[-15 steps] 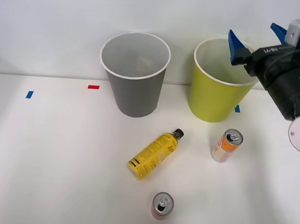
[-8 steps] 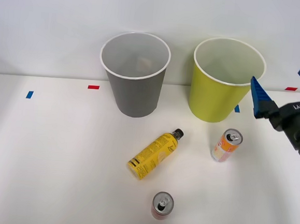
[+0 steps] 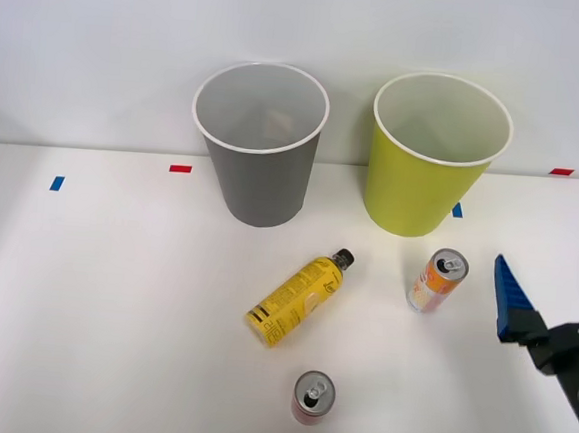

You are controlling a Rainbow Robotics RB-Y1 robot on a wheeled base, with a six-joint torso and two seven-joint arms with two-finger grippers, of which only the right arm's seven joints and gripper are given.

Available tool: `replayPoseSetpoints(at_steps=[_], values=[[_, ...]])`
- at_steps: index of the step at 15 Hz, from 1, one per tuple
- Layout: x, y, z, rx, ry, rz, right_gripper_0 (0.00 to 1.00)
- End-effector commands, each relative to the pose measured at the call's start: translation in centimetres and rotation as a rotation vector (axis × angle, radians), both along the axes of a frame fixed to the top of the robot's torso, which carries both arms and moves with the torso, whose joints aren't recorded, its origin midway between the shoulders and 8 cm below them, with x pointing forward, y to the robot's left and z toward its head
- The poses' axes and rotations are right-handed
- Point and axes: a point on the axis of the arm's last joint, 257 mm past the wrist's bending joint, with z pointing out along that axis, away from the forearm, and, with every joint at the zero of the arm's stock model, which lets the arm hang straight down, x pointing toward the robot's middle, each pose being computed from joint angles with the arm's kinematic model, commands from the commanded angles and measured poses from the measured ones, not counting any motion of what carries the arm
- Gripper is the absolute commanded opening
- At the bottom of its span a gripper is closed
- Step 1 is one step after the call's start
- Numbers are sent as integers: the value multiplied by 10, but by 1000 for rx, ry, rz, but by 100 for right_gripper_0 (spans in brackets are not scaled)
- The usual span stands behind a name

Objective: Put cans in the gray bin, plastic bottles in the light green bin

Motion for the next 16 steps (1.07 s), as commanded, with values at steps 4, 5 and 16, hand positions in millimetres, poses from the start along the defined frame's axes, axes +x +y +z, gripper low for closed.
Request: replayPoseSetpoints(at_steps=[4,5,16], values=[[-46,0,-58,78,150,-63,100],[-54,-3,-66,87,172,-85,100],[-69,-30,-119,21,234,-263,100]])
